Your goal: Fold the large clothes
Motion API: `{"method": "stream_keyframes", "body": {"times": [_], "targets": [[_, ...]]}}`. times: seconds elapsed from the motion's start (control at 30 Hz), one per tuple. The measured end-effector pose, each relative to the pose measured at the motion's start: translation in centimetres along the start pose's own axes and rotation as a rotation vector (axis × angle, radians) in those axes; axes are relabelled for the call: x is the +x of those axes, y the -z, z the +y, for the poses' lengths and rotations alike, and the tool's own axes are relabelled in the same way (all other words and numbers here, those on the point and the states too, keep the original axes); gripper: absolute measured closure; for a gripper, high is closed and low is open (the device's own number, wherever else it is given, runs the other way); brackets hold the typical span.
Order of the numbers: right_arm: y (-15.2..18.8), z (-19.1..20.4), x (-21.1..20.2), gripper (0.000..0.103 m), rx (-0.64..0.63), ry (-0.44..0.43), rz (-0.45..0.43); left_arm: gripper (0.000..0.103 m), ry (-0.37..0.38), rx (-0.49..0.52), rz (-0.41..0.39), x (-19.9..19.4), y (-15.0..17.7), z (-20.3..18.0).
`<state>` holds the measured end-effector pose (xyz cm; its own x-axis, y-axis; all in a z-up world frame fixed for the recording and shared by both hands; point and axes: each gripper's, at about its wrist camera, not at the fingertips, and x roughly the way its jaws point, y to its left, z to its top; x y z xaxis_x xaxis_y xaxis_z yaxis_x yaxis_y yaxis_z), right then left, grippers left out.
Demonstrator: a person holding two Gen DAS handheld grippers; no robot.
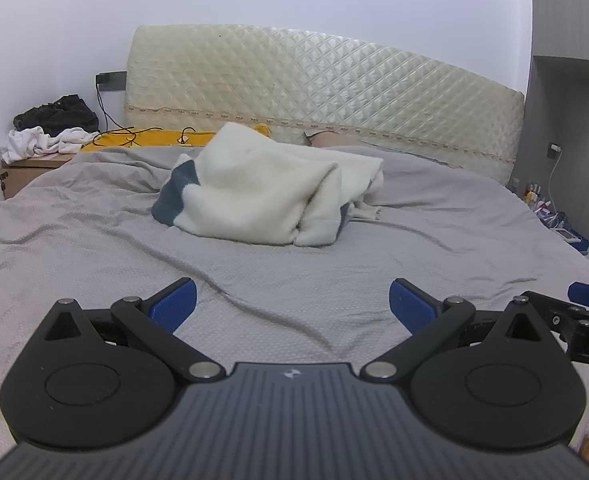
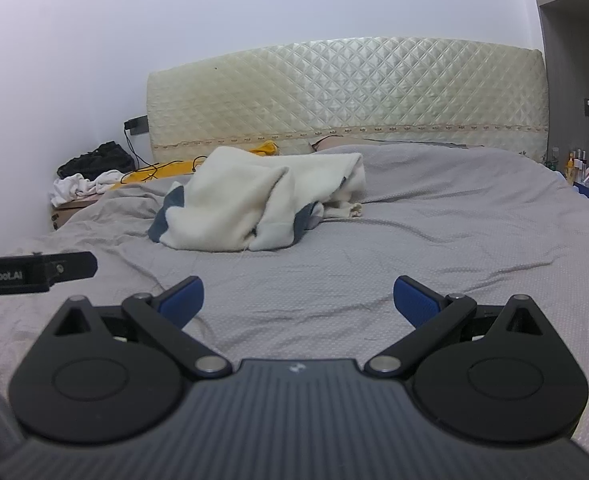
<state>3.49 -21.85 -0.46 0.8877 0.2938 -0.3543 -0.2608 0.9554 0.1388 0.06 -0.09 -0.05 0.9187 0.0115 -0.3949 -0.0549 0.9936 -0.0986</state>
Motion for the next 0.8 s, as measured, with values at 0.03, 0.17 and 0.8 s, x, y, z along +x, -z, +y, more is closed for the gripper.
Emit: {"method": "stream_keyframes", "body": {"times": [0.03, 0.17, 0.8], "targets": [[0.0, 0.14, -0.09, 0.0, -0.004, 0.005, -0.002, 0.0, -0.001, 0.002, 0.0, 0.02, 0.0, -0.1], [-0.05, 0.64, -0.51, 0.0, -0.011, 0.002, -0.01, 0.0, 0.0, 0.001, 0.003, 0.02, 0.1, -0.11], [0.09, 0.26, -0.27, 0.0, -0.014, -0.003, -0.006, 0.0, 0.0, -0.001, 0.009, 0.29, 0.13, -0.18]]}}
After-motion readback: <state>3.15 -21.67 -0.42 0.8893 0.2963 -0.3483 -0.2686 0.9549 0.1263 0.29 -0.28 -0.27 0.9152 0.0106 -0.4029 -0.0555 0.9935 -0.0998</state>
